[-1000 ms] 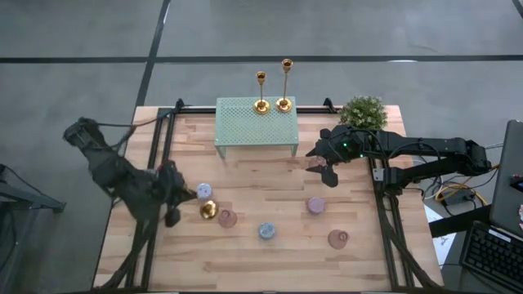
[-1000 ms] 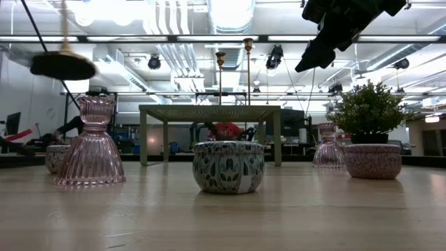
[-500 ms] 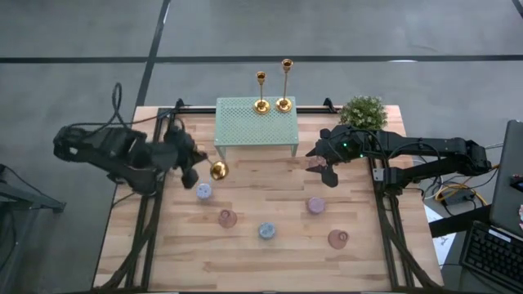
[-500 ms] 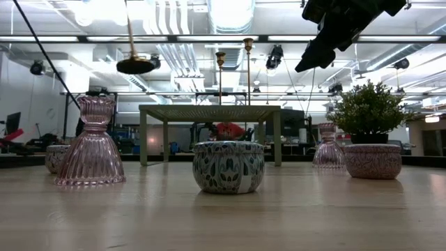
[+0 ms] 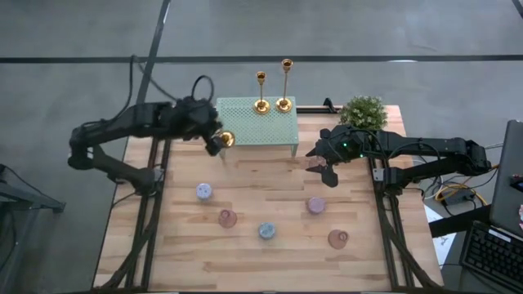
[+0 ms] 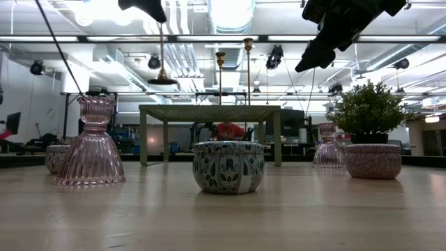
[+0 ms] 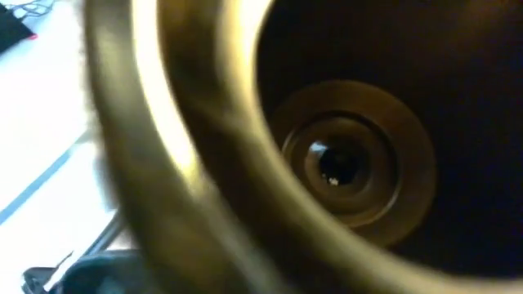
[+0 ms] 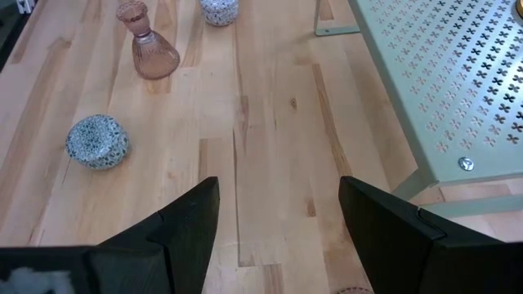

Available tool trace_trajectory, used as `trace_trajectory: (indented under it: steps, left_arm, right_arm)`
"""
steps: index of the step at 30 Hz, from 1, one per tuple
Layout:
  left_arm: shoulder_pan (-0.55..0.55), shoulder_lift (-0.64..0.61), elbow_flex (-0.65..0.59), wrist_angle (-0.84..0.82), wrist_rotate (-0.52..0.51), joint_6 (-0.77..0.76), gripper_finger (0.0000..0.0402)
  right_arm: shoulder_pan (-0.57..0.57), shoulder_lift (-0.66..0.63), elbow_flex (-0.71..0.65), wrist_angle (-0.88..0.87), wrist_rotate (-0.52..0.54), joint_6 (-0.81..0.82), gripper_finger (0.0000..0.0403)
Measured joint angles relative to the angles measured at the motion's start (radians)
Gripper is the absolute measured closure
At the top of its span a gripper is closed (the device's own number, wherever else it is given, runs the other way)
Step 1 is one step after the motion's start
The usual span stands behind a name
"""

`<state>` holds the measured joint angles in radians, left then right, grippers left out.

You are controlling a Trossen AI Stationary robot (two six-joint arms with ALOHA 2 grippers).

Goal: Pick & Place candle stick holders
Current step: Put the gold candle holder on the shelf

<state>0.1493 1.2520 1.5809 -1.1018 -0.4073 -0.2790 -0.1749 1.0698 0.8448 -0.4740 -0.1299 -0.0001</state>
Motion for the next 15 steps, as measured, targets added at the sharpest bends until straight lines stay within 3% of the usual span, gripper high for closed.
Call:
trace_trajectory:
  steps: [11, 15]
  left_arm:
    - [0.180, 0.219, 0.145, 0.077, 0.064, 0.205, 0.0377]
    - [0.259, 0.250, 0.165, 0.101, 0.136, 0.234, 0.0381]
  right_arm:
    - [0.000, 0.000, 0.000, 0.001, 0.001, -0.003, 0.0158]
    - [0.000, 0.000, 0.000, 0.002, 0.016, -0.002, 0.0158]
